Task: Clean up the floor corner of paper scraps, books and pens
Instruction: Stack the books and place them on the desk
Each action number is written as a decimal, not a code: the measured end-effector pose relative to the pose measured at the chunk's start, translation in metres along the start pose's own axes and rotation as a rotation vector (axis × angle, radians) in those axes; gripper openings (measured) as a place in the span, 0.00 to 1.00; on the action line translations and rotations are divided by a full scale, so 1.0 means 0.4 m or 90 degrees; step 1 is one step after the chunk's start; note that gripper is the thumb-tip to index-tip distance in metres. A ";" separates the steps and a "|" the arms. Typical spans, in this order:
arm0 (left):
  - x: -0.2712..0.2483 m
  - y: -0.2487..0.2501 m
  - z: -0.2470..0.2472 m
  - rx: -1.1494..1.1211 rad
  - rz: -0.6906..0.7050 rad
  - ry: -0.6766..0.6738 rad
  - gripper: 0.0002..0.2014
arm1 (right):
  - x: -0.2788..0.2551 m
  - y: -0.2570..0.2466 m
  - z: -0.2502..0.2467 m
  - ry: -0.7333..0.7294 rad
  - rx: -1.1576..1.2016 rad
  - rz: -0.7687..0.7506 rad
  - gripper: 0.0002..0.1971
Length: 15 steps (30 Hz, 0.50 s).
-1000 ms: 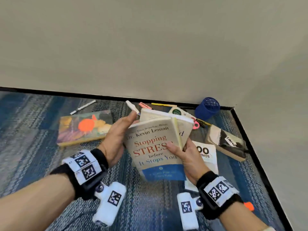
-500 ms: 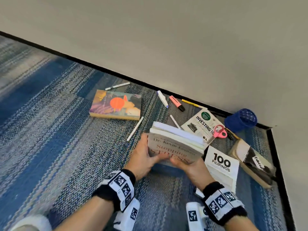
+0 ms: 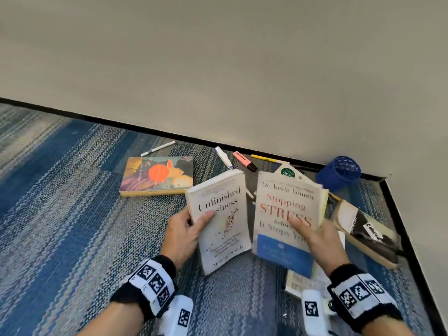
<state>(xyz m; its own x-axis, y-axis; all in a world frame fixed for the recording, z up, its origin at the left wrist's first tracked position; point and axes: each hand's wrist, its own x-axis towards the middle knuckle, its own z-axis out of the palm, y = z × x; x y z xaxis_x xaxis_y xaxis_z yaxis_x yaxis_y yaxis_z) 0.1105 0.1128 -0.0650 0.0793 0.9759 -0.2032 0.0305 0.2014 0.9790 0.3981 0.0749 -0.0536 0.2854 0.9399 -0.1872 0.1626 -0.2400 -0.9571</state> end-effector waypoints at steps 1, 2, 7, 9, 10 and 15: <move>0.003 0.008 0.005 -0.029 -0.002 0.005 0.19 | 0.000 -0.010 -0.017 0.051 -0.003 -0.016 0.07; 0.003 0.021 0.009 -0.054 -0.002 0.004 0.18 | -0.002 -0.020 -0.026 0.082 -0.008 -0.026 0.07; 0.006 0.070 0.057 -0.091 -0.027 -0.062 0.21 | -0.031 -0.043 0.030 0.052 -0.004 -0.007 0.08; 0.004 0.057 0.076 -0.075 -0.032 -0.045 0.24 | -0.048 -0.042 0.064 0.030 0.042 0.036 0.10; 0.003 0.046 0.080 -0.077 -0.037 -0.022 0.25 | -0.058 -0.039 0.074 0.016 0.078 0.068 0.11; -0.007 0.007 0.046 -0.160 -0.122 -0.006 0.21 | -0.094 -0.009 0.082 -0.022 0.250 0.220 0.17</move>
<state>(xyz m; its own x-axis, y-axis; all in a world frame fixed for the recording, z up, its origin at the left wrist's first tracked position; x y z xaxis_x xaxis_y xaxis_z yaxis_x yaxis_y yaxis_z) 0.1287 0.1093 -0.0620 0.1049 0.9173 -0.3840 -0.2018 0.3978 0.8950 0.3558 0.0486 -0.0503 0.2280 0.8312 -0.5071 -0.3038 -0.4341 -0.8481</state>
